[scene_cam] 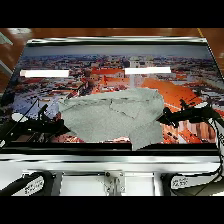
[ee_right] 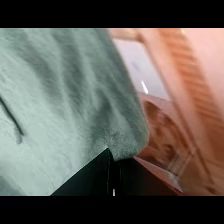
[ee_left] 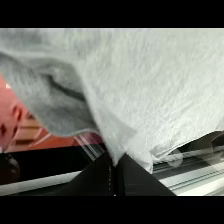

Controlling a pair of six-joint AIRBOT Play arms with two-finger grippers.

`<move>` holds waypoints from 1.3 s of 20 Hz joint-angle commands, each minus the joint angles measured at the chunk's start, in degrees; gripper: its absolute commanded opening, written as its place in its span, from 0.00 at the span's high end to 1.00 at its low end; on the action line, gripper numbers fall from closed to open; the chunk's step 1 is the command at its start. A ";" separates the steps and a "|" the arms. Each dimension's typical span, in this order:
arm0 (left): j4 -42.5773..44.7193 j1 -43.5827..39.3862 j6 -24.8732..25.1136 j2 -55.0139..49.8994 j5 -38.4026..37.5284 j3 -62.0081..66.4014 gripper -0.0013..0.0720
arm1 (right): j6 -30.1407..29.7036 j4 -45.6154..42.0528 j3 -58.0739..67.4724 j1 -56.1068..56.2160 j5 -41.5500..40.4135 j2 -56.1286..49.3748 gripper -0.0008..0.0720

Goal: Fold the shirts.

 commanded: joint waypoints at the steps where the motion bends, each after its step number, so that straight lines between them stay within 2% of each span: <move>1: 4.22 0.00 0.11 0.96 -0.48 4.37 0.93 | -3.65 2.12 1.79 2.47 1.51 2.14 0.91; 5: 19.17 0.00 -1.42 7.48 -7.37 21.14 0.93 | -10.91 7.30 13.07 2.19 5.92 15.28 0.91; 8: 25.99 0.00 -1.42 14.51 -8.15 42.34 0.93 | -11.91 13.27 27.34 2.19 0.52 28.85 0.91; 10: 26.77 0.00 -1.40 17.64 -6.32 57.83 0.93 | -10.97 12.70 36.89 2.19 -6.43 37.22 0.91; 12: 26.27 -0.02 -1.95 19.96 -3.26 71.01 0.93 | -7.50 11.17 43.87 2.19 -12.59 44.13 0.91; 14: 26.25 -0.02 -4.68 21.62 -2.45 78.86 0.93 | -4.61 7.58 47.95 2.19 -16.11 50.16 0.91; 16: 26.29 -0.02 -4.85 24.06 -2.84 81.88 0.93 | -0.09 2.01 48.96 2.19 -15.76 55.17 0.91; 18: 26.29 -0.02 -5.95 26.86 -4.07 81.83 0.93 | 4.85 -5.60 48.96 2.19 -10.75 59.23 0.91; 19: 26.29 -0.02 -7.58 27.82 -5.97 81.81 0.93 | 6.64 -9.49 48.96 2.19 -6.95 60.61 0.91; 21: 26.71 0.00 -7.85 28.94 -11.74 81.77 0.93 | 9.55 -16.02 48.98 2.19 2.71 62.23 0.90; 23: 28.68 -0.02 -7.85 29.09 -16.68 81.74 0.93 | 9.92 -20.17 48.96 2.19 11.08 62.42 0.91; 26: 31.02 -0.02 -7.85 28.74 -21.73 79.95 0.93 | 9.81 -23.39 48.96 2.19 16.98 61.44 0.91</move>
